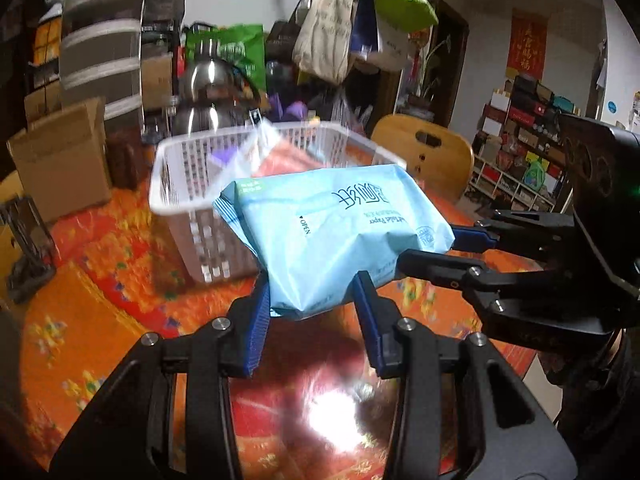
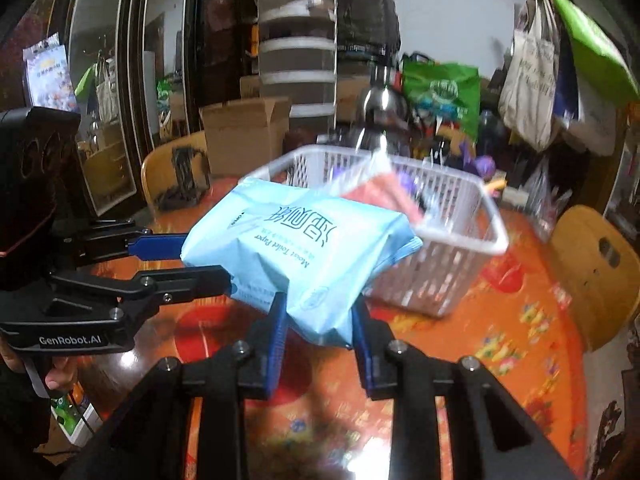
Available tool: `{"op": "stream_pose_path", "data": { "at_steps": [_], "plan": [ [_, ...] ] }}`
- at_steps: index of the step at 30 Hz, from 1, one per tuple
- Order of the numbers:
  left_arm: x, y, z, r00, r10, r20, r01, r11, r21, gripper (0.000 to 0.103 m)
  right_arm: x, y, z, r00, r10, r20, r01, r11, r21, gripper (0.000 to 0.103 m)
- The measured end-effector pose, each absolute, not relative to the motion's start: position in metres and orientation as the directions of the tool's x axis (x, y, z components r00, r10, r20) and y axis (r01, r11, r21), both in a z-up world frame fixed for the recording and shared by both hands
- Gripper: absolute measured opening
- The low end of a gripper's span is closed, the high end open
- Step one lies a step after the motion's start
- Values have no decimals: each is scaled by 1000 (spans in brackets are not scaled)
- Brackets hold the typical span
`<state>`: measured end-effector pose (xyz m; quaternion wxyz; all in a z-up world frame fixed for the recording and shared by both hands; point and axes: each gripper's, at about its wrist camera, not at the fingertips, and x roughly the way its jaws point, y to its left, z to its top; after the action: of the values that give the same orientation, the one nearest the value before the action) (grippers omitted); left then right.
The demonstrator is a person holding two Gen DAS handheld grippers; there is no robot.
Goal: Organize soft objects
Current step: 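Carry the wipes pack into the basket and open both tools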
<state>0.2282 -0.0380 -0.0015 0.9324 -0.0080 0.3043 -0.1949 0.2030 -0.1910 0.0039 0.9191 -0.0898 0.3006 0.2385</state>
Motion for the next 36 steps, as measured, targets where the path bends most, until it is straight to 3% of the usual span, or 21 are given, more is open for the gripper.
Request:
{"op": "stream_pose_path", "data": {
  "at_steps": [13, 25, 26, 27, 28, 29, 30, 36],
  "plan": [
    [345, -37, 112, 793, -333, -510, 334, 938, -93, 38, 314, -187, 103, 771, 366, -521, -468, 881, -74, 29],
    [456, -42, 64, 739, -298, -603, 268, 953, -142, 40, 399, -192, 60, 737, 341, -584, -455, 889, -56, 30],
    [460, -41, 60, 745, -284, -604, 250, 958, -142, 48, 402, -194, 56, 737, 341, -584, -451, 891, -49, 31],
    [462, -39, 56, 755, -253, -605, 218, 967, -132, 69, 405, -195, 52, 745, 326, -583, -435, 899, -53, 35],
    [465, -37, 52, 757, -228, -612, 192, 973, -125, 79, 405, -195, 49, 747, 314, -585, -425, 903, -58, 40],
    [468, -33, 47, 757, -215, -618, 174, 977, -126, 88, 409, -197, 45, 746, 297, -596, -409, 911, -58, 60],
    [468, -30, 44, 762, -207, -613, 166, 978, -125, 89, 411, -201, 40, 741, 282, -609, -392, 918, -51, 78],
    [462, -16, 26, 753, -211, -623, 164, 977, -134, 93, 412, -218, 29, 711, 274, -647, -369, 929, -12, 82]
  ]
}}
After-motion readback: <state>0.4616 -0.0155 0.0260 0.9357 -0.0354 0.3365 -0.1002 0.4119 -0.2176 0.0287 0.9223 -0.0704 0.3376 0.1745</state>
